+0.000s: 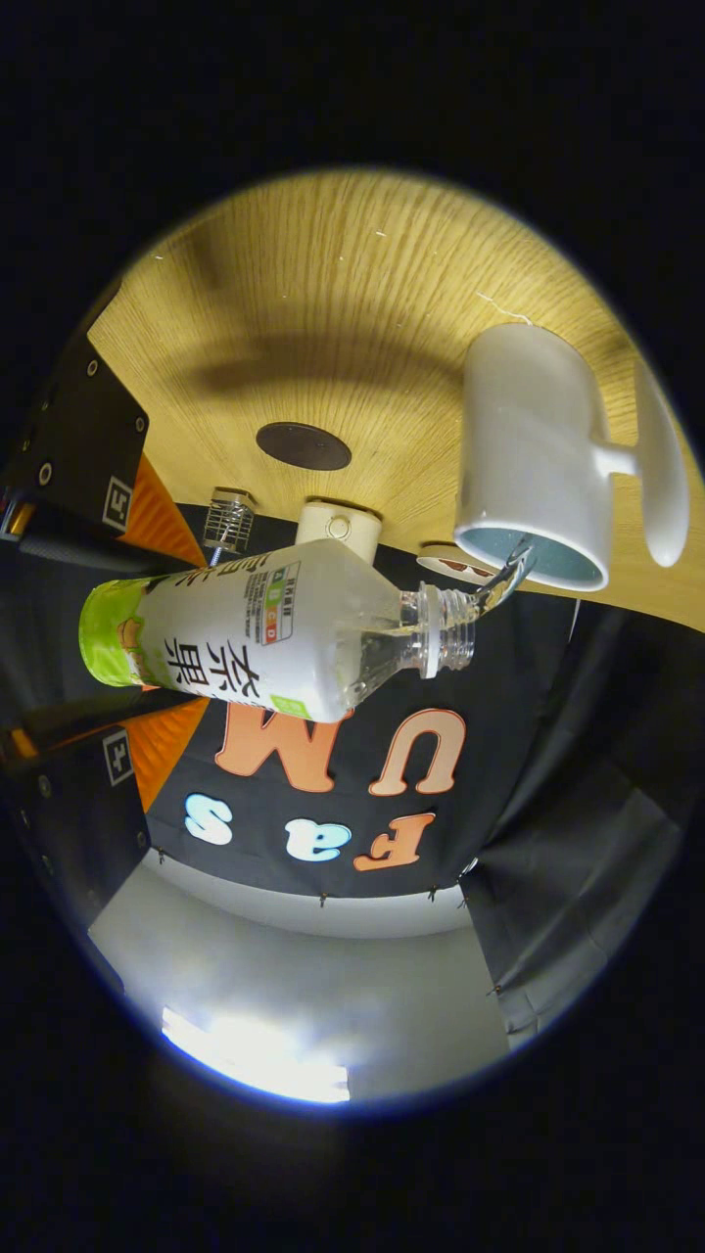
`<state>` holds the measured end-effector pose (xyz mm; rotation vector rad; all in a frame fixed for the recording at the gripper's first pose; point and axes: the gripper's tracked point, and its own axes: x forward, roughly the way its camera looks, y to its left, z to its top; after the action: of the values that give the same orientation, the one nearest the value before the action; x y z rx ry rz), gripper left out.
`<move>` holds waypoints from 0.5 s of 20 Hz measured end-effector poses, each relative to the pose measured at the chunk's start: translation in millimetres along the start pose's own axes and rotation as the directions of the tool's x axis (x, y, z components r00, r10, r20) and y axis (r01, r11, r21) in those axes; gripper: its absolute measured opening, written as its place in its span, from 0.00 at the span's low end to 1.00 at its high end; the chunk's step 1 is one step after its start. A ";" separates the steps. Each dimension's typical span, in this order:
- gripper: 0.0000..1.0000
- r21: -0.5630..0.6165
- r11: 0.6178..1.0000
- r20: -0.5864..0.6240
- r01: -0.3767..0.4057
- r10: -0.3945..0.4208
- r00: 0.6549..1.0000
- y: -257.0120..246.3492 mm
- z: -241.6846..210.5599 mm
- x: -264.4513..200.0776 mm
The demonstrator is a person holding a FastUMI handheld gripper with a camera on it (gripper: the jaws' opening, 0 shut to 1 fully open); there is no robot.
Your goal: Take the bottle from table, then pour the juice into the cup, finally place the bottle on the coaster
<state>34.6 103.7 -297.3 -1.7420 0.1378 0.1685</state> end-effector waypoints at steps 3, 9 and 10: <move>0.58 -0.018 1.000 0.004 0.011 -0.011 1.000 -4.1 0.9 -1.7; 0.58 -0.048 0.999 0.015 0.025 -0.025 1.000 -11.9 0.3 6.7; 0.58 -0.055 0.998 0.020 0.024 -0.023 1.000 -13.1 1.5 6.0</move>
<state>42.9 107.5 -286.0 -1.7957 0.0991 0.1731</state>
